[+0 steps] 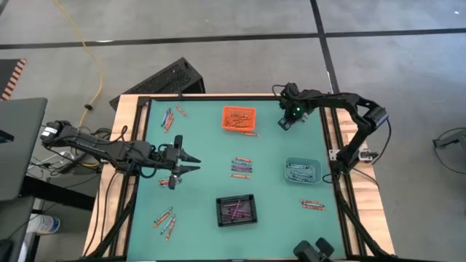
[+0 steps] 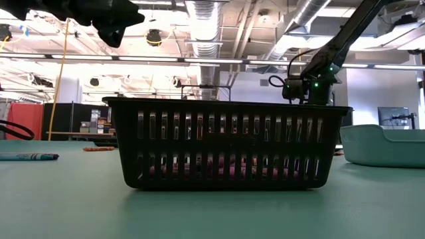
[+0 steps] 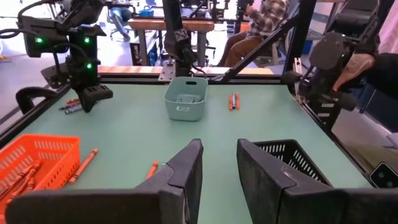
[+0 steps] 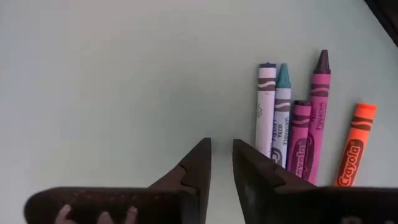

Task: Sort crayons
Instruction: Put the blue crayon into the blue bin

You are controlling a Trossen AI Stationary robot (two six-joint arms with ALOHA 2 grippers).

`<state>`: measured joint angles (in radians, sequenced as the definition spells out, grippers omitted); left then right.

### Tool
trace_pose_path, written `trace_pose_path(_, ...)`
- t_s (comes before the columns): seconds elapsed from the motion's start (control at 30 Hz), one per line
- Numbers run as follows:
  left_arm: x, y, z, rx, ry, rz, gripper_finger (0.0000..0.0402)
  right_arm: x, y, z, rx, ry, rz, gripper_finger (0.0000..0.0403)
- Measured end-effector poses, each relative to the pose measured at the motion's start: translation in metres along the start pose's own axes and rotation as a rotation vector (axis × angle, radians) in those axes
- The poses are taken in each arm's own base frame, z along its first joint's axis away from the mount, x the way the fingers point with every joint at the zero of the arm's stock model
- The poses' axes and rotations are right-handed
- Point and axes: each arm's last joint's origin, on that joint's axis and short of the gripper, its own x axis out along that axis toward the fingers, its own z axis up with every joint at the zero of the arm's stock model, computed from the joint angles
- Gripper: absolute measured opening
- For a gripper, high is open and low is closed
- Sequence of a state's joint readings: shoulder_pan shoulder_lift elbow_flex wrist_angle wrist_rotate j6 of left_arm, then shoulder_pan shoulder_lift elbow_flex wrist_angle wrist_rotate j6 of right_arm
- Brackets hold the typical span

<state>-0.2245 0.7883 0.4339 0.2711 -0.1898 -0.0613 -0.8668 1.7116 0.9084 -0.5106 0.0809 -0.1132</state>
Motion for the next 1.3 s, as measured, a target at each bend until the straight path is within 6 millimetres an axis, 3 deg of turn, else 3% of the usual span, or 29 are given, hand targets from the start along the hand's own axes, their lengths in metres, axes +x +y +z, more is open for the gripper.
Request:
trace_pose_path(0.37,0.0,0.0,-0.001,0.015,0.006,0.001,0.0088,-0.03,-0.004,0.0,0.017,-0.099,-0.008,0.0087)
trace_pose_path(0.67,0.0,0.0,-0.002,0.0,0.024,0.001,0.0088,-0.002,-0.016,0.001,0.06,-0.026,-0.012,0.0087)
trace_pose_path(1.3,0.0,0.0,-0.003,0.005,0.034,0.002,0.0088,0.0,-0.002,0.004,0.042,-0.009,0.015,0.0083)
